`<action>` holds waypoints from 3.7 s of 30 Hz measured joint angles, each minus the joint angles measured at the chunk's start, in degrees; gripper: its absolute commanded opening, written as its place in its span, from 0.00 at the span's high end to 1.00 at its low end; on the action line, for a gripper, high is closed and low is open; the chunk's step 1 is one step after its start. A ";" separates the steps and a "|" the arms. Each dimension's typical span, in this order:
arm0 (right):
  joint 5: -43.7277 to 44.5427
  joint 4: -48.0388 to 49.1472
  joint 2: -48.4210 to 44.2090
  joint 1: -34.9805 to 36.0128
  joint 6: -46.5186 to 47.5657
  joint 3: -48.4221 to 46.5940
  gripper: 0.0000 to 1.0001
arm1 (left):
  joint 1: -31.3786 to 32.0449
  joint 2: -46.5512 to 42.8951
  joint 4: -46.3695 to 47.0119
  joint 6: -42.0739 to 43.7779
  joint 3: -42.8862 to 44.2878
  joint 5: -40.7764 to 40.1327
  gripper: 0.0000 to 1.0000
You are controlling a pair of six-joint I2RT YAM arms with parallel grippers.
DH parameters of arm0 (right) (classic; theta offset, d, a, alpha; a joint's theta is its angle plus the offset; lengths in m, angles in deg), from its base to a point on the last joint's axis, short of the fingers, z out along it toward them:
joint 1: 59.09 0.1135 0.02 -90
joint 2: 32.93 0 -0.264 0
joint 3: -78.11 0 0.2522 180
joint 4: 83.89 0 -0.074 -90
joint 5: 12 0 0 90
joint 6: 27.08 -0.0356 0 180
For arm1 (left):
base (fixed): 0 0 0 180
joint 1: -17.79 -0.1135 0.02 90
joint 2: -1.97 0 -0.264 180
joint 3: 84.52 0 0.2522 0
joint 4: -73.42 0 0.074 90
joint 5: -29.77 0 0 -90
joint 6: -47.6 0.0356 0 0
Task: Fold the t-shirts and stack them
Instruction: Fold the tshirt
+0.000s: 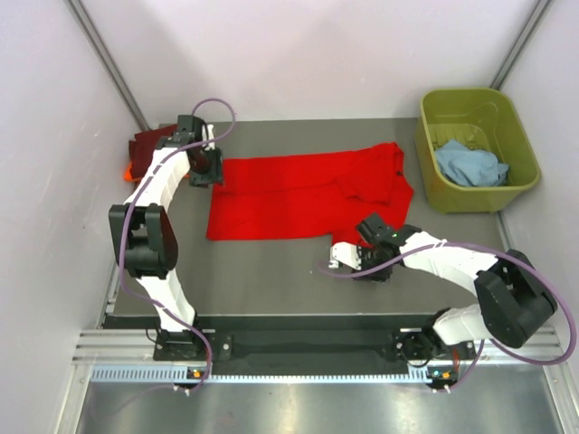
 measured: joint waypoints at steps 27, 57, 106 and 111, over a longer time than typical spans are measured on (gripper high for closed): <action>3.34 1.27 -1.07 -1.68 -0.98 -3.72 1.00 | -17.70 -2.84 -10.25 -6.82 -20.76 11.65 0.42; 4.22 3.17 -1.09 -5.97 -2.14 -4.94 1.00 | -17.66 11.04 -8.63 -8.15 -13.94 22.05 1.00; 10.82 15.63 33.18 -21.92 -7.56 -52.74 1.00 | -13.11 19.63 -8.50 -2.43 18.16 25.68 1.00; 11.32 15.72 37.59 -22.01 -7.96 -56.30 1.00 | -13.09 21.57 -7.89 -2.45 18.64 24.74 1.00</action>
